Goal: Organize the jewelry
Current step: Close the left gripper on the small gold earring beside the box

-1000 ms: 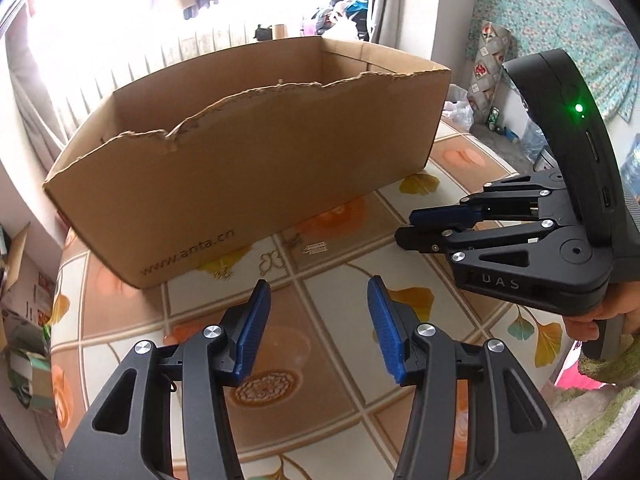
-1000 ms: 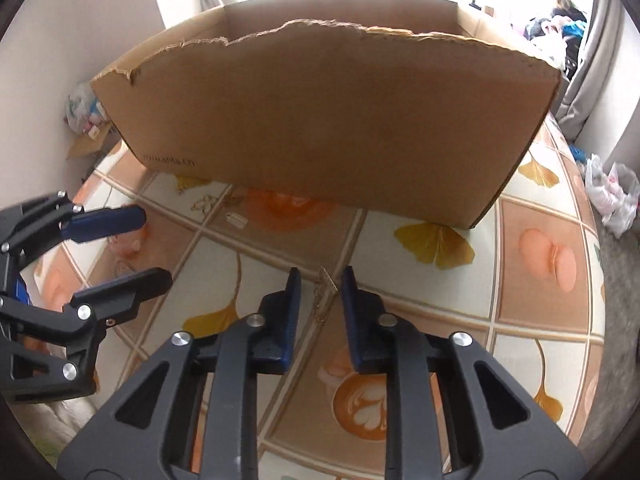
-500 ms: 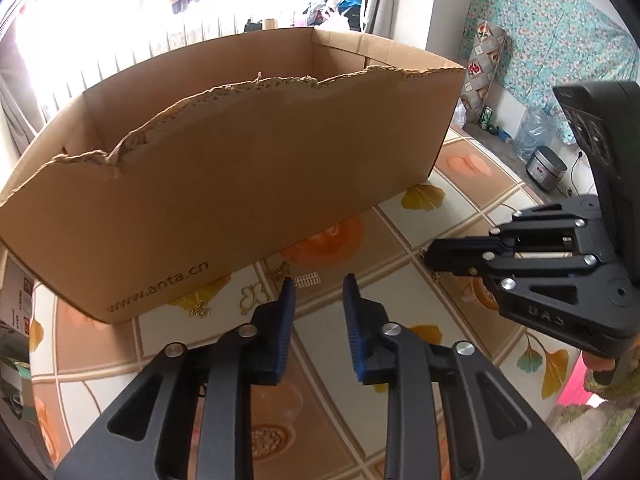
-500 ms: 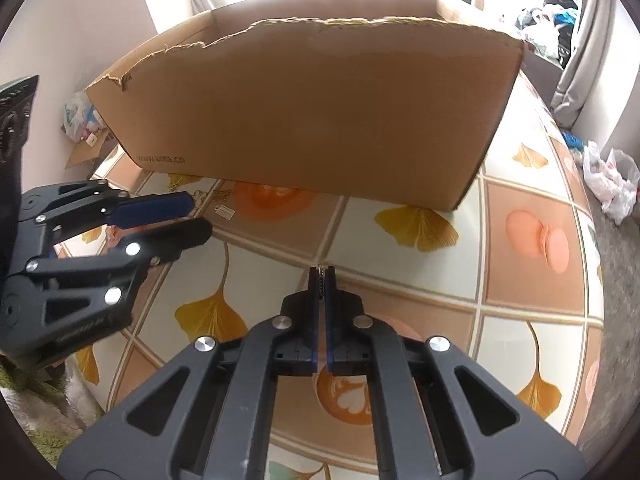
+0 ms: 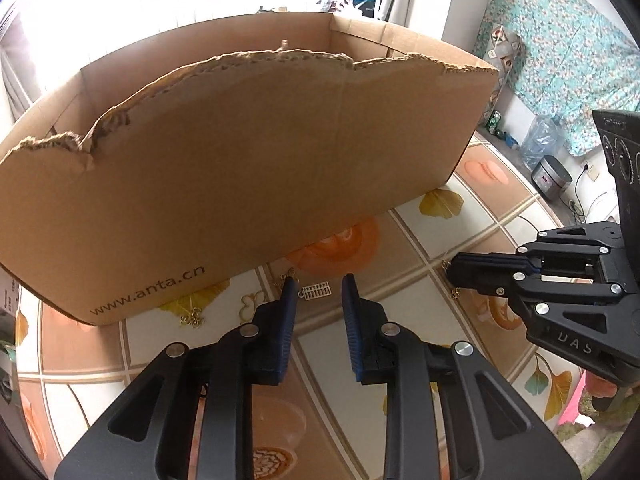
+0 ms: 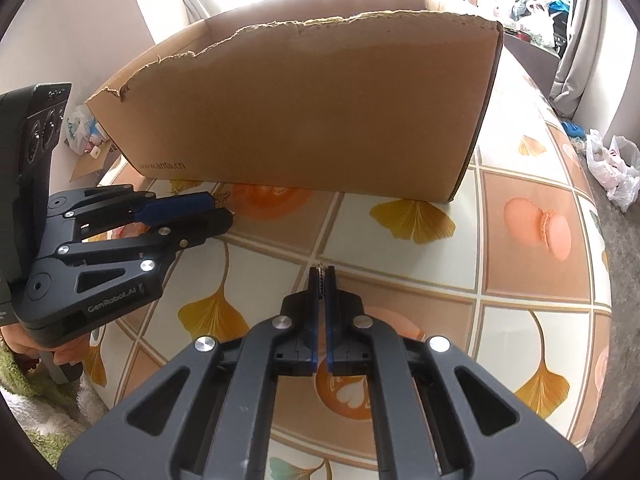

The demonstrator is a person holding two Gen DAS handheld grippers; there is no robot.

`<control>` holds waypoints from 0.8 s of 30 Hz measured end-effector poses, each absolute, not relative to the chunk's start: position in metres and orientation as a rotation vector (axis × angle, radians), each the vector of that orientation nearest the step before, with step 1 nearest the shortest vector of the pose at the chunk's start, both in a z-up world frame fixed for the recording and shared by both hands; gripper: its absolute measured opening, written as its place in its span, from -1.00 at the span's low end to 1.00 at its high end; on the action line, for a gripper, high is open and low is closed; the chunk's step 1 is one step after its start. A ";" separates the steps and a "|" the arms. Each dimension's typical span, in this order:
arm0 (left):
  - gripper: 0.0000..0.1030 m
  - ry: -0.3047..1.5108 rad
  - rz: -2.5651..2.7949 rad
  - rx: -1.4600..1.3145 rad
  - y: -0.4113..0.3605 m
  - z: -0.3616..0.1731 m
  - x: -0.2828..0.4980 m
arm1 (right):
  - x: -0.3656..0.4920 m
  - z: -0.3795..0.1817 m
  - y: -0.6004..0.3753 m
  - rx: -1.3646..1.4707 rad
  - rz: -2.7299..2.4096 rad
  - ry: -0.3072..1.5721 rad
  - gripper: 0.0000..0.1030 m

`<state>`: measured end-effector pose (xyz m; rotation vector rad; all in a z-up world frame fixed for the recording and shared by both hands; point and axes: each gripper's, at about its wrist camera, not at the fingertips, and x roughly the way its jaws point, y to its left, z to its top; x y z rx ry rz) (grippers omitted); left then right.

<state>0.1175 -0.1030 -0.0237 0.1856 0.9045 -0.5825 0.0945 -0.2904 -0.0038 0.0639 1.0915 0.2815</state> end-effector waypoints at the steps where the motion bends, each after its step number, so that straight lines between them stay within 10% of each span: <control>1: -0.55 0.898 -0.582 0.194 -0.105 -0.024 0.117 | 0.094 -0.004 -0.292 0.065 0.282 1.091 -0.96; 24: -0.88 0.876 -0.603 0.274 -0.113 -0.024 0.102 | 0.094 -0.004 -0.298 0.083 0.284 1.088 -0.96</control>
